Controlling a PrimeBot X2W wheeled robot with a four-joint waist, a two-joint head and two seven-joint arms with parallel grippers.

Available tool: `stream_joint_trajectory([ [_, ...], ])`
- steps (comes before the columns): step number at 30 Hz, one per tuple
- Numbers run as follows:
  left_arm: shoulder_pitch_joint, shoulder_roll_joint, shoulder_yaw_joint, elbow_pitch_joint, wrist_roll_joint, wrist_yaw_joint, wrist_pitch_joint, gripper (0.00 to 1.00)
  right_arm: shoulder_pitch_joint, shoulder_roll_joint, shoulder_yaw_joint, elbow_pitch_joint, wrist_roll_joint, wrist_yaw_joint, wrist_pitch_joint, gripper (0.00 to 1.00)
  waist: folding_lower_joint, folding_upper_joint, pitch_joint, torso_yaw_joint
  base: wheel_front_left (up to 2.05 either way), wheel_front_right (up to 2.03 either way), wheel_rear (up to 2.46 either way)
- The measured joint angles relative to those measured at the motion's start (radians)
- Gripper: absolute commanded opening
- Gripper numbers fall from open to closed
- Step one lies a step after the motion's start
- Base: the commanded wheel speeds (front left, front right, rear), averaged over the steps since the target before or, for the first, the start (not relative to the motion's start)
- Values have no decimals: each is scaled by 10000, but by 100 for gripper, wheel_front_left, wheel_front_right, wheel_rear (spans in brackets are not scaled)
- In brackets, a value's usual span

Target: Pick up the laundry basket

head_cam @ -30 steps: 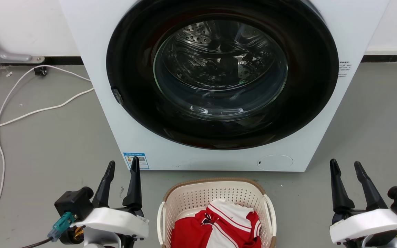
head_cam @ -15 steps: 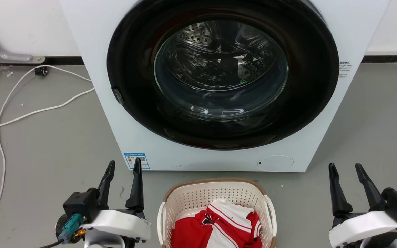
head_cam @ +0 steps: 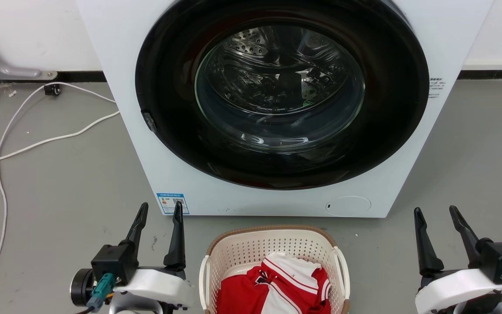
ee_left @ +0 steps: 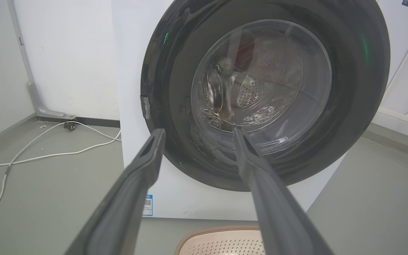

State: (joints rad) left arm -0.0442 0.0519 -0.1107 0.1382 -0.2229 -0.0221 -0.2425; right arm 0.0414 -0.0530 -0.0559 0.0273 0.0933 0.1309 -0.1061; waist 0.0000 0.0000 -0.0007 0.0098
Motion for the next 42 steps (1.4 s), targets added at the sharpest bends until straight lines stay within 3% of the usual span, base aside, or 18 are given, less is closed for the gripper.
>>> stream_joint_trajectory([
  [11, 5, -4, -21, 165, 631, 151, -176, 100, 31, 4, 0, -50, -581, 2, -167, 100, 1, 0, -7, -30, 0, 0, 0],
  [42, -348, 2, 79, 577, 825, 224, -205, 100, -199, 8, -115, 422, -355, 2, 123, 100, 0, 0, 302, -52, 0, 0, 0],
])
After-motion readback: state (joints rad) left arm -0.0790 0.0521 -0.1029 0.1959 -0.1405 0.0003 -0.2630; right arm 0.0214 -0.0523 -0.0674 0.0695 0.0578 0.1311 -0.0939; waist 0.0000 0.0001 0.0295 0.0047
